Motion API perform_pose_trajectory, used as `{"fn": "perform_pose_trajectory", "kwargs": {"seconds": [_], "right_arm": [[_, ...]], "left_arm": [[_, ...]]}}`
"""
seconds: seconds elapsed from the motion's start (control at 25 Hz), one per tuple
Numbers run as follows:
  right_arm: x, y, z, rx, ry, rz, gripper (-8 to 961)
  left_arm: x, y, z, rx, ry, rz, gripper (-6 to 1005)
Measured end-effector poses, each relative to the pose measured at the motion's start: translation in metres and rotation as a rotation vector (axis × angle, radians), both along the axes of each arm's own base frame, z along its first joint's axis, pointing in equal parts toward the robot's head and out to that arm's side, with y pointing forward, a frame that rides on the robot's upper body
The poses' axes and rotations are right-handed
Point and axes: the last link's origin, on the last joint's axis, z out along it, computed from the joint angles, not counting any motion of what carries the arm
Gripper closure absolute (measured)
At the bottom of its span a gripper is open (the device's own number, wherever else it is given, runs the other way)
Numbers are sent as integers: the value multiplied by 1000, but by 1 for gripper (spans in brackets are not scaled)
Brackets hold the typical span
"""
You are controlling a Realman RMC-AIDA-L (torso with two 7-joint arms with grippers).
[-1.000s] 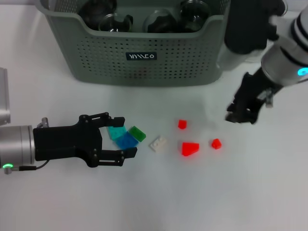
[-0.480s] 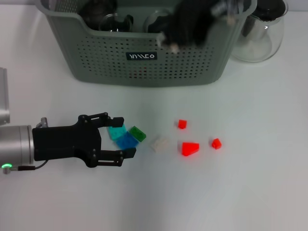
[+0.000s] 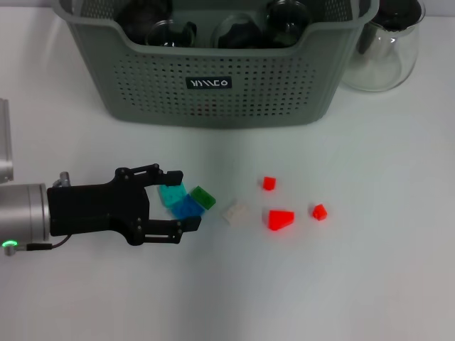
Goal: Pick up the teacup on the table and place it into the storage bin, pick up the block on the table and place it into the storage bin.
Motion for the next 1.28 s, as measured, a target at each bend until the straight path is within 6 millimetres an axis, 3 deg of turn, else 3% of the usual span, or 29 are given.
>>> {"fn": "perform_pose_trajectory", "kwargs": {"seconds": [0.2, 0.48, 0.96, 1.08, 1.28], "right_arm": [[24, 21, -14, 116, -72, -57, 786], [44, 36, -32, 221, -158, -72, 788], [41, 33, -46, 239, -211, -23, 772], [36, 33, -44, 243, -196, -20, 538], [15, 22, -38, 194, -91, 1, 310]], "left_arm": [[1, 1, 0, 3, 2, -3, 141], [2, 3, 1, 4, 3, -7, 141], [0, 4, 2, 15, 0, 1, 141], [0, 4, 3, 15, 0, 1, 141], [0, 3, 4, 19, -5, 4, 141]]}}
